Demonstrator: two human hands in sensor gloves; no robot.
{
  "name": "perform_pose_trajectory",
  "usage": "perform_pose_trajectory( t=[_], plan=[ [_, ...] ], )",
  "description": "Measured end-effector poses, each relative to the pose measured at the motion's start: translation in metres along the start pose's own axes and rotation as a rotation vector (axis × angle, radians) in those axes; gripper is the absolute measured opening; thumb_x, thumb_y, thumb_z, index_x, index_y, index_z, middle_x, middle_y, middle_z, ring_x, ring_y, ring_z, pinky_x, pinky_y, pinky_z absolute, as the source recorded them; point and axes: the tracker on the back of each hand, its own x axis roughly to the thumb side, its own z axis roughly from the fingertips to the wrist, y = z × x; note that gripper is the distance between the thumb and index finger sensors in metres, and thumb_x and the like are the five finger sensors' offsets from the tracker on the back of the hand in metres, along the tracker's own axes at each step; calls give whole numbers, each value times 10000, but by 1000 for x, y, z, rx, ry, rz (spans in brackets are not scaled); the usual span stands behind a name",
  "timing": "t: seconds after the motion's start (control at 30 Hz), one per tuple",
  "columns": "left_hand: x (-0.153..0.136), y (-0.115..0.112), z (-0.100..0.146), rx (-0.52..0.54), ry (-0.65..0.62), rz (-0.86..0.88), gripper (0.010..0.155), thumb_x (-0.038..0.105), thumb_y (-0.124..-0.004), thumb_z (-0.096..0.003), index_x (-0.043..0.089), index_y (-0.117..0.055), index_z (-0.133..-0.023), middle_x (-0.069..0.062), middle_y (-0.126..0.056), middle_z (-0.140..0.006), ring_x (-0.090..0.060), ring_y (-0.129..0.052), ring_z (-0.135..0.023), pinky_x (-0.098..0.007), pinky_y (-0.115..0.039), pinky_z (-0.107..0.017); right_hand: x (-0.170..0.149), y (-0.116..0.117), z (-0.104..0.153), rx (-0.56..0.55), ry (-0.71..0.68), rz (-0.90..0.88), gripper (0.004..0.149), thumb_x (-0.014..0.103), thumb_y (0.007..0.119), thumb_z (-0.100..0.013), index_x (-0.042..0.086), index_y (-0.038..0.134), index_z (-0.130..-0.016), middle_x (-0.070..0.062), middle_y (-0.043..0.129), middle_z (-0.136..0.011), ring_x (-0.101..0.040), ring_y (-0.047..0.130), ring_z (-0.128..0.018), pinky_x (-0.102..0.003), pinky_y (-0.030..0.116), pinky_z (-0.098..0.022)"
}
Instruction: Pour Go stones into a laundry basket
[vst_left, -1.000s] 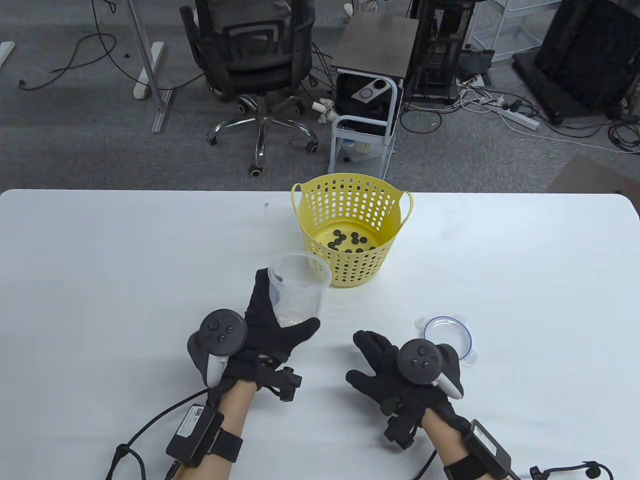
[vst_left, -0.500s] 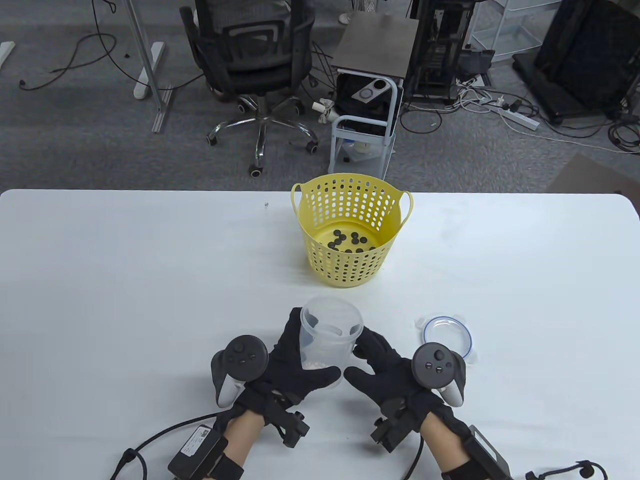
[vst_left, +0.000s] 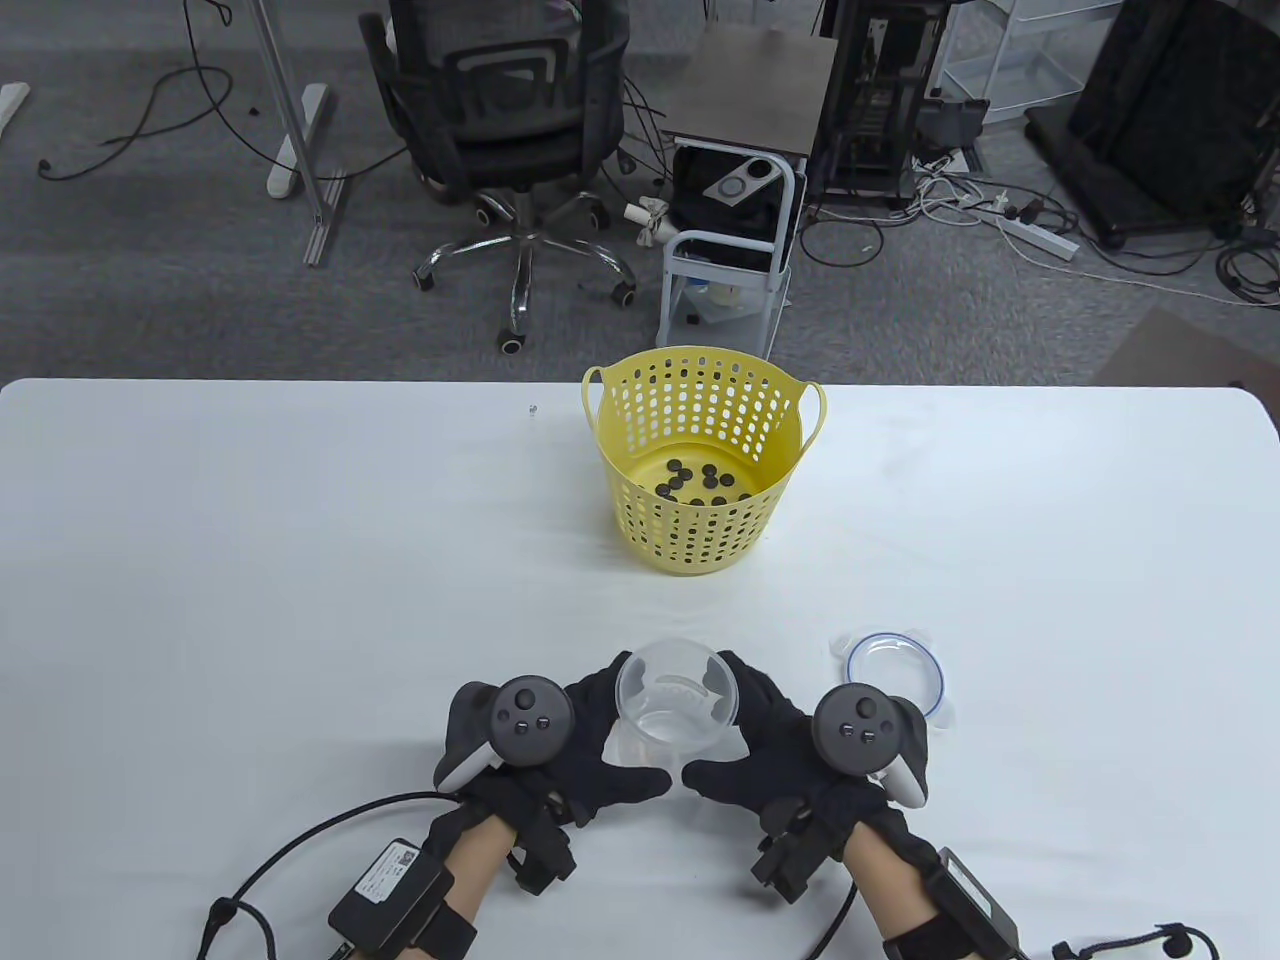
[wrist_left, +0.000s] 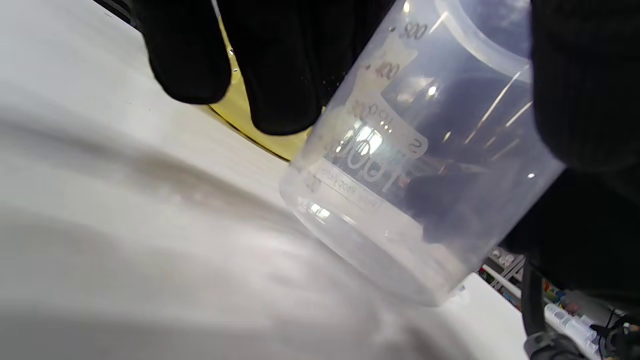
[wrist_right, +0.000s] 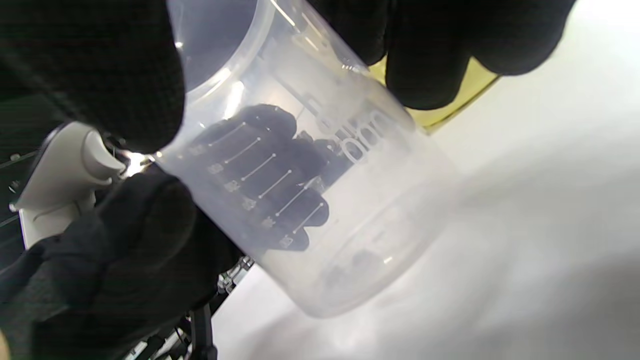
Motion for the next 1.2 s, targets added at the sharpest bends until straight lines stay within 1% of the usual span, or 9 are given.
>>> perform_pose_trajectory(
  t=[0.23, 0.4, 0.5, 0.57, 0.63, 0.77, 0.83, 1.07, 1.2],
  plan=[
    [-4, -6, -5, -65, -9, -123, 1076, 685, -1004, -267, 256, -439, -1077, 5, -693, -1121, -144, -993, -851, -431, -803, -657, -7, 6, -2, 80, 48, 95, 1084, 486, 1052, -309, 86, 377, -1057, -210, 524, -1101, -507, 800, -870, -649, 681, -619],
    [-9, -1, -7, -125, 7, -126, 1043, 674, -984, -293, 299, -418, -1085, 43, -663, -1147, -194, -940, -908, -489, -759, -678, -9, 2, -4, 117, 84, 191, 1029, 425, 1063, -327, 101, 413, -1057, -204, 550, -1097, -494, 802, -873, -648, 674, -623],
    [-16, 9, -5, -93, 27, -184, 1043, 682, -976, -293, 305, -414, -1087, 43, -660, -1147, -194, -922, -925, -506, -749, -683, -10, -14, -3, 39, 117, 419, 1013, 453, 1057, -322, 132, 441, -1059, -180, 558, -1105, -535, 707, -924, -674, 625, -644],
    [-22, 17, -3, -56, 57, -209, 1042, 689, -969, -295, 307, -414, -1089, 43, -658, -1148, -209, -906, -938, -532, -729, -690, -16, -32, 0, -63, 203, 579, 1004, 506, 1041, -317, 161, 465, -1063, -154, 555, -1118, -584, 603, -958, -699, 569, -664],
    [-26, 23, -1, -27, 77, -225, 1043, 696, -965, -295, 309, -412, -1091, 41, -653, -1151, -225, -888, -951, -559, -706, -697, -28, -46, 3, -115, 328, 651, 999, 555, 1011, -325, 185, 456, -1069, -142, 512, -1140, -617, 508, -984, -720, 510, -686],
    [-29, 30, 1, 1, 98, -249, 1045, 710, -944, -306, 312, -389, -1097, 41, -630, -1162, -249, -847, -981, -596, -667, -709, -60, -69, 11, -202, 533, 665, 1006, 595, 985, -332, 209, 434, -1079, -149, 396, -1171, -666, 392, -994, -749, 434, -701],
    [-29, 30, 1, -1, 100, -256, 1045, 711, -940, -308, 312, -384, -1097, 39, -620, -1166, -257, -829, -994, -608, -651, -713, -75, -76, 14, -192, 601, 634, 1013, 608, 978, -332, 212, 423, -1081, -156, 369, -1175, -672, 398, -993, -753, 433, -699],
    [-30, 32, 4, 5, 118, -271, 1050, 717, -924, -317, 310, -353, -1100, 34, -586, -1178, -272, -794, -1015, -621, -631, -719, -98, -74, 15, -132, 705, 606, 1031, 613, 957, -348, 198, 365, -1083, -178, 317, -1176, -702, 426, -969, -765, 439, -692],
    [-30, 32, 6, -3, 125, -292, 1054, 718, -921, -317, 307, -347, -1100, 34, -582, -1178, -271, -794, -1014, -622, -631, -718, -100, -68, 12, -73, 735, 630, 996, 622, 897, -382, 202, 327, -1082, -189, 303, -1169, -700, 478, -949, -757, 469, -684]
  ],
)
